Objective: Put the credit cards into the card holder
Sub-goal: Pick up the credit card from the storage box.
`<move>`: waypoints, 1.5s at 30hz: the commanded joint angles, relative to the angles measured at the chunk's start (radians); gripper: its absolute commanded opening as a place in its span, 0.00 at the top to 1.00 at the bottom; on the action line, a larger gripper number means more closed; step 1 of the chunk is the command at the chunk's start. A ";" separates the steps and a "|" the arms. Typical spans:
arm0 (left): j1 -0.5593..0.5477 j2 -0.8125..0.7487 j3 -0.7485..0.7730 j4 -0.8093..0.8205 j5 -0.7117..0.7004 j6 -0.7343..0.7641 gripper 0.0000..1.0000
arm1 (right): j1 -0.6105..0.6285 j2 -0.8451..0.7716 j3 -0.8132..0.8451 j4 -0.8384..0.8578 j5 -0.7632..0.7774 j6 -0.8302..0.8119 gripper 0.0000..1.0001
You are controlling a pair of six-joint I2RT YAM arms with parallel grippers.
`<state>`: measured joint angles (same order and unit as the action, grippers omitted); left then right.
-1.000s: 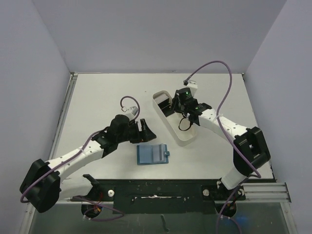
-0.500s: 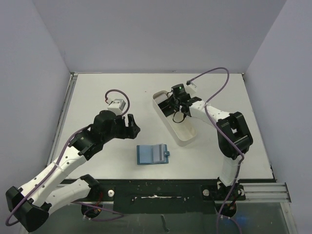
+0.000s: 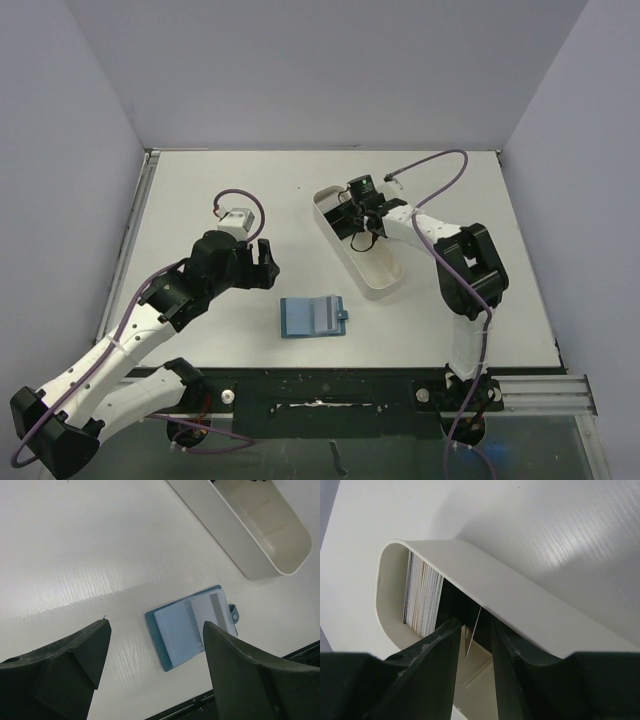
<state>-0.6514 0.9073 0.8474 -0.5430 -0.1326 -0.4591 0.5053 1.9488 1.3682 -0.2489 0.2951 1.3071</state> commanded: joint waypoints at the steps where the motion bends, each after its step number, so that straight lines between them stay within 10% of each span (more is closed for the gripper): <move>1: 0.008 -0.023 0.006 0.018 -0.021 0.012 0.26 | 0.003 0.020 0.035 0.071 0.008 0.028 0.69; 21: 0.016 -0.033 0.001 0.016 -0.035 0.007 0.26 | 0.003 0.022 0.027 0.090 0.021 0.023 0.99; 45: 0.019 0.018 -0.041 0.041 0.052 -0.091 0.35 | 0.024 -0.302 -0.122 0.103 0.042 -0.336 1.00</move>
<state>-0.6384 0.9184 0.8284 -0.5465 -0.1371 -0.4950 0.5251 1.7435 1.2736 -0.2016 0.3382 1.1007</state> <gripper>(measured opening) 0.681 0.021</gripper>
